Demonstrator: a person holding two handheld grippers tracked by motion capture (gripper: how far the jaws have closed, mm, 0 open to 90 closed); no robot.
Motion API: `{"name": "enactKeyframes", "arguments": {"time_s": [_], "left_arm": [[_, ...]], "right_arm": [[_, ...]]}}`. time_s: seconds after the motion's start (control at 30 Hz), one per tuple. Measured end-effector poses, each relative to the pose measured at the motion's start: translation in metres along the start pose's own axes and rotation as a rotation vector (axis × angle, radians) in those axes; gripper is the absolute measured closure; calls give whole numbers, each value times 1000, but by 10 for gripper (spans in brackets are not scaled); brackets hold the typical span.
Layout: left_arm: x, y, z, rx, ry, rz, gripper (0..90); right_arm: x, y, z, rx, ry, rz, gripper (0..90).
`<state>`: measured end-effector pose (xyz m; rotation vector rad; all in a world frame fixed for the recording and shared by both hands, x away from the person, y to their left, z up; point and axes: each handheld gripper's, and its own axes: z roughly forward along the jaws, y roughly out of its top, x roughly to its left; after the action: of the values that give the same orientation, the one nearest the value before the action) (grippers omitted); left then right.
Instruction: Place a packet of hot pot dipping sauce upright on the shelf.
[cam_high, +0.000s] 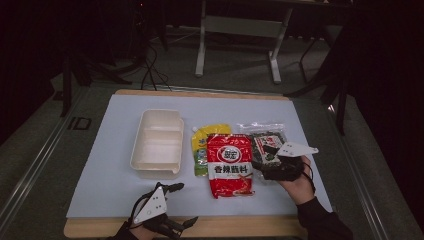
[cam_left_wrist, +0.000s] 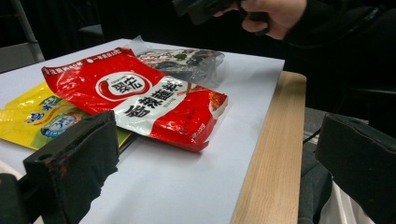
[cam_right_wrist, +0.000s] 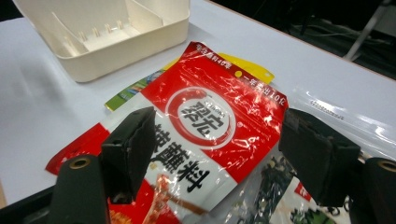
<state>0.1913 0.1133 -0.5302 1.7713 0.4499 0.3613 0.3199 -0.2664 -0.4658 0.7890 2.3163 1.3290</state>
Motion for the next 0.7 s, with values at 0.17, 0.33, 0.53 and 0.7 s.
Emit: {"name": "enactKeyframes", "arguments": {"time_s": [0.17,0.33,0.53,0.7], "left_arm": [[0,0,1,4,0,-2,7],[0,-1,1,6,0,0,7],[0,-1,2,12,-2,-2,7],[0,-2,2,20,-1,3,7]], "right_arm": [[-11,4,15,26,0,-3,271],[-23,6,28,38,-7,15,287],[-36,7,41,43,-10,43,299],[-45,7,53,64,-18,45,298]]}}
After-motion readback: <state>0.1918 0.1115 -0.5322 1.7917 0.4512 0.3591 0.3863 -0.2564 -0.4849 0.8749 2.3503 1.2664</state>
